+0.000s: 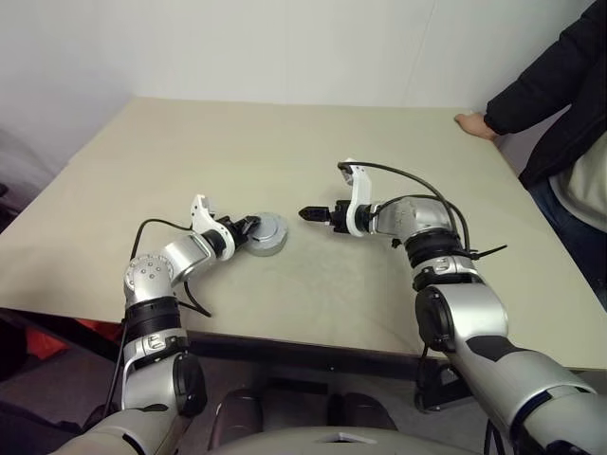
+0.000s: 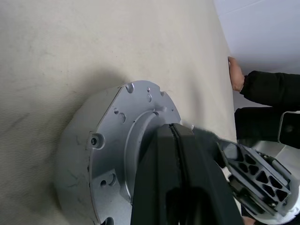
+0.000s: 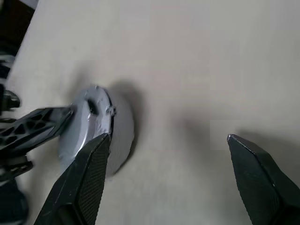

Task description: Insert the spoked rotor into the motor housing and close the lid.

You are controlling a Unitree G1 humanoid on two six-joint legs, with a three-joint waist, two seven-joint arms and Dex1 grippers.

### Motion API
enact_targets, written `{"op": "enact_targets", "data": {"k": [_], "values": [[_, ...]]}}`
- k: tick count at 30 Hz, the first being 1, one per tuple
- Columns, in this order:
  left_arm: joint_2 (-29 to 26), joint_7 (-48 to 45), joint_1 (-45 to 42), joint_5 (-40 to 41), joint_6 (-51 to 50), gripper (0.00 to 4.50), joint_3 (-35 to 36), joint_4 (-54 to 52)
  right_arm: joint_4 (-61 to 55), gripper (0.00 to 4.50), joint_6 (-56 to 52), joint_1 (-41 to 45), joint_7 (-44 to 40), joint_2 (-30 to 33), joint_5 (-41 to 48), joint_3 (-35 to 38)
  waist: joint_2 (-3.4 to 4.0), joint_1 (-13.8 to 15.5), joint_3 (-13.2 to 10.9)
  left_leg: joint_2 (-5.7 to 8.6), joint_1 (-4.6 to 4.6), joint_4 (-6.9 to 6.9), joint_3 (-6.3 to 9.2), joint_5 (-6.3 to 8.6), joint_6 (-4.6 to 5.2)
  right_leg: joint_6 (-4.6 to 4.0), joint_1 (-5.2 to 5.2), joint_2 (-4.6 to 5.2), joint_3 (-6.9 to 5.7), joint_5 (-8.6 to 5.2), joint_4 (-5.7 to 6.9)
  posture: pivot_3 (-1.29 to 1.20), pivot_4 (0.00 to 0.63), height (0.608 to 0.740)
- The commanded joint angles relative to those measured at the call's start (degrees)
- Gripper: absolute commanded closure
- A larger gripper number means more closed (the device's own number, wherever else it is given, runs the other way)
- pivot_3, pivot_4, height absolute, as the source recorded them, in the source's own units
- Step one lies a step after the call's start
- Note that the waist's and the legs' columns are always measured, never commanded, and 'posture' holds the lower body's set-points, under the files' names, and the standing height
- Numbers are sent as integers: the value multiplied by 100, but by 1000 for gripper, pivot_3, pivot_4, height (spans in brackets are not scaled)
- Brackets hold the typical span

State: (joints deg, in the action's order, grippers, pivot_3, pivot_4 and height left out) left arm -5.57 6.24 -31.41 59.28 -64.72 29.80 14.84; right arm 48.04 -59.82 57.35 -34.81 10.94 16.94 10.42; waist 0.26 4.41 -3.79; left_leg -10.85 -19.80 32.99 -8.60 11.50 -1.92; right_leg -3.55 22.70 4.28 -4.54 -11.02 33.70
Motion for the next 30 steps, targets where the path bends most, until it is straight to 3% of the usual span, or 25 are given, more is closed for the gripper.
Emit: {"op": "enact_targets", "data": {"k": [1, 11, 30], "values": [[17, 119, 150, -128, -31, 4500, -36, 57, -118, 10, -536, 192, 17, -17, 294, 133, 0, 1, 0, 0, -2, 0, 0, 0, 0, 4, 0, 0, 0, -3, 0, 0, 0, 740], [-84, 173, 232, -111, -84, 4500, 20, -105, -223, 10, -808, -163, 444, -902, 516, 271, 0, -15, 0, -3, -4, 0, 1, -3, -6, 8, 1, -1, 0, -5, 6, 0, 0, 740], [-160, 293, 415, -84, -172, 4500, 43, -415, 890, 10, 214, 486, 1067, -1987, 957, 1177, 0, -229, 2, -19, 24, -5, 2, -19, -37, 16, 0, -9, 0, -9, 15, 0, 0, 740]]}}
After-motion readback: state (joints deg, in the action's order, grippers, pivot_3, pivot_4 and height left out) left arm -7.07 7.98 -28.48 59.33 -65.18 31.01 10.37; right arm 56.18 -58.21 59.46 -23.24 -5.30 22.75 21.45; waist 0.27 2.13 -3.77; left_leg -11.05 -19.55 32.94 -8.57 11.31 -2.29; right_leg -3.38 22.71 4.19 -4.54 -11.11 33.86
